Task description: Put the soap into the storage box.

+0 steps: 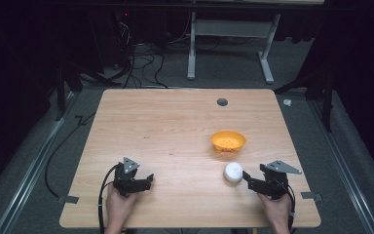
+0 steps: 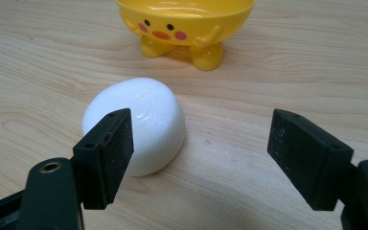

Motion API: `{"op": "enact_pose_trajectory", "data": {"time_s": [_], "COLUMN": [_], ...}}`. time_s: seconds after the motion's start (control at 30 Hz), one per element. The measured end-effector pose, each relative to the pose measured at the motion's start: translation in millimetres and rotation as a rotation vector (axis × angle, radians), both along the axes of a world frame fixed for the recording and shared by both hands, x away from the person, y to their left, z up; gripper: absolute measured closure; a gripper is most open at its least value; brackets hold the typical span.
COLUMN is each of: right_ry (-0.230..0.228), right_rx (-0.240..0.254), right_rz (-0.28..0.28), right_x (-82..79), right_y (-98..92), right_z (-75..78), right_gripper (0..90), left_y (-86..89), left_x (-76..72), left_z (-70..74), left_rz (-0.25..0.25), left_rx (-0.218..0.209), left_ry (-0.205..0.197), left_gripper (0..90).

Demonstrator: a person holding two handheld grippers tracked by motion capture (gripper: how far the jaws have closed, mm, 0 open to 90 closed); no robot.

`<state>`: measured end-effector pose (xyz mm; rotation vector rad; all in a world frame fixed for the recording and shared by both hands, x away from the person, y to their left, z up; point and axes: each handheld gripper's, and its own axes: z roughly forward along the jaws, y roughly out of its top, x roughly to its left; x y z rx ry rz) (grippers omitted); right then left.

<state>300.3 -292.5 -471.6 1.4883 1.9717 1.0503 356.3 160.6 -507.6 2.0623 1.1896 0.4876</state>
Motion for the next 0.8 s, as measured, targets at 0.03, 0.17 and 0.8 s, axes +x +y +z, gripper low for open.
{"op": "enact_pose_trajectory", "data": {"time_s": [0.03, 0.17, 0.8], "right_ry": [0.001, -0.007, 0.020], "right_rx": [0.003, 0.001, -0.042], "right_rz": [0.003, 0.017, 0.097], "right_x": [-0.3, -0.8, 8.4], "right_y": [1.3, 6.3, 33.3], "right_z": [0.2, 1.0, -1.5], "right_gripper": [24.4, 23.8, 18.5], "left_y": [0.0, 0.0, 0.0], "left_x": [0.0, 0.0, -0.1], "left_z": [0.0, 0.0, 0.0], "left_rz": [0.000, 0.000, 0.000], "left_rx": [0.000, 0.000, 0.000], "left_ry": [0.000, 0.000, 0.000], "left_gripper": [15.3, 15.3, 15.3]}}
